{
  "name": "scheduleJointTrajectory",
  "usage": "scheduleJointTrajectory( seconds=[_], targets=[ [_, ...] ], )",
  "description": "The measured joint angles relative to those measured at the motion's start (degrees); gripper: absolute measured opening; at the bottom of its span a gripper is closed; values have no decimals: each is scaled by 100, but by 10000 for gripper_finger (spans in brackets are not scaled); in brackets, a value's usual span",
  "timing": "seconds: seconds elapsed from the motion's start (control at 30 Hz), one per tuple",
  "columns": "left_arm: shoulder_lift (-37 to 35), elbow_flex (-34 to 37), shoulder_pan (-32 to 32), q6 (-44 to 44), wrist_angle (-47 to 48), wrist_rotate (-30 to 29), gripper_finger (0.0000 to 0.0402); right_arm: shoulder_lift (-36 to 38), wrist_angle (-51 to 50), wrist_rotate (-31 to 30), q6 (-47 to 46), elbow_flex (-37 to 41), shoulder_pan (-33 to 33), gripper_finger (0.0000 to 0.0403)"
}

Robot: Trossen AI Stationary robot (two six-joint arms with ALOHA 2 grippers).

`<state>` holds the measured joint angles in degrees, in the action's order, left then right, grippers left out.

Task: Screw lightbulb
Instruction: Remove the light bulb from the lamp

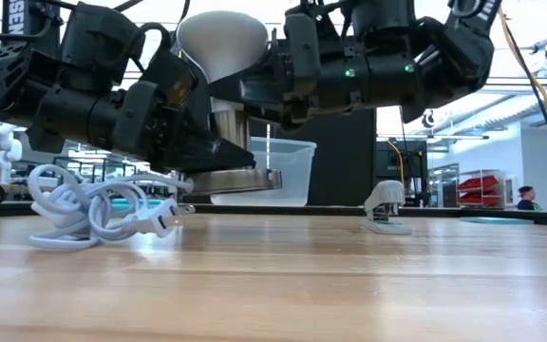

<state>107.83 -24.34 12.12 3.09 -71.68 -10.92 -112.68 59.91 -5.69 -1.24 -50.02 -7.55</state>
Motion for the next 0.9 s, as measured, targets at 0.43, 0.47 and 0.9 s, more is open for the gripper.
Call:
scheduleJointTrajectory(
  seconds=[0.43,0.47,0.9],
  targets=[
    [0,-4,2,45,25,44,176,63,47,1265,-787,-16,255,219],
    [0,-7,2,46,9,44,176,105,30,1291,-787,-17,243,229],
    [-2,-16,3,91,24,158,176,1395,-2541,1129,-352,-17,58,297]
  ],
)
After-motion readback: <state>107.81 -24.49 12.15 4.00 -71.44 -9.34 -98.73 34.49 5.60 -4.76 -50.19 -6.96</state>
